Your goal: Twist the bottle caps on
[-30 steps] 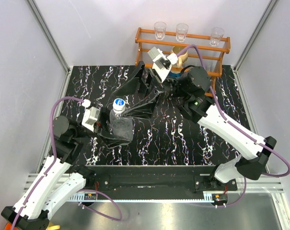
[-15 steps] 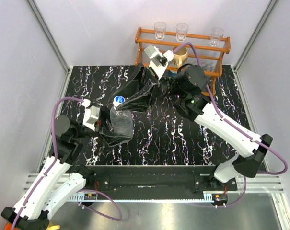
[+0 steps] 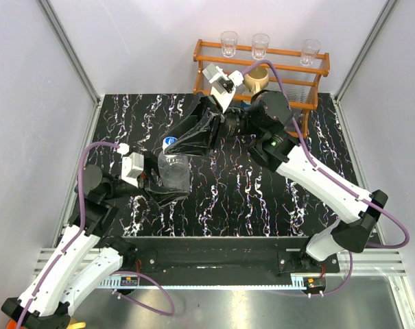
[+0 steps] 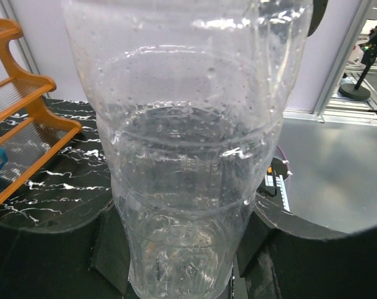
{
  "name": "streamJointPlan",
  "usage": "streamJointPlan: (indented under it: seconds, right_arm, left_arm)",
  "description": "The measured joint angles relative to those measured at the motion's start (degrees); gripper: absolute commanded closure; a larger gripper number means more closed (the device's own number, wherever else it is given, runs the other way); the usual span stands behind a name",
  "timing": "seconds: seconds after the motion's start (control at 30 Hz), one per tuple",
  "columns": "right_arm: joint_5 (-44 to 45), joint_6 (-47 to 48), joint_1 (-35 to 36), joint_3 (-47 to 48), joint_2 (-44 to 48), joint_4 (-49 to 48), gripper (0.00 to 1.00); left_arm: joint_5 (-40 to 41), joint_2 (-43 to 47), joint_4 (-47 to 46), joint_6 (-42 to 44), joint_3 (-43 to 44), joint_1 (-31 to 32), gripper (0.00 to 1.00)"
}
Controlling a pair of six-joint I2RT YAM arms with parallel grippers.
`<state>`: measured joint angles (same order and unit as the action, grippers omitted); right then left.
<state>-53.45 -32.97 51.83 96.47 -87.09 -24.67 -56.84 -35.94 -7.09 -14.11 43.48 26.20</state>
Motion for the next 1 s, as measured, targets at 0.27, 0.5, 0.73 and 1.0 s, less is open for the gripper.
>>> streamJointPlan:
  seconds: [0.27, 0.5, 0.73, 1.0]
  right_arm:
    - [1.7, 4.0, -0.4, 0.8, 0.0, 5.4, 0.87]
    - [4.8, 12.0, -0.5, 3.8, 0.4, 16.1, 0.91]
    - [7.6, 18.5, -0.5, 5.7, 0.9, 23.8, 0.95]
    - [8.5, 20.7, -0.5, 7.0, 0.9, 27.8, 0.96]
  left_arm:
    - [5.4, 0.6, 4.1, 4.4, 0.0, 0.0, 0.54]
    - [9.1, 0.7, 6.6, 5.7, 0.0, 0.0, 0.54]
    - [11.2, 0.7, 9.0, 6.1, 0.0, 0.1, 0.54]
    - [12.2, 0.7, 10.3, 6.7, 0.0, 0.2, 0.53]
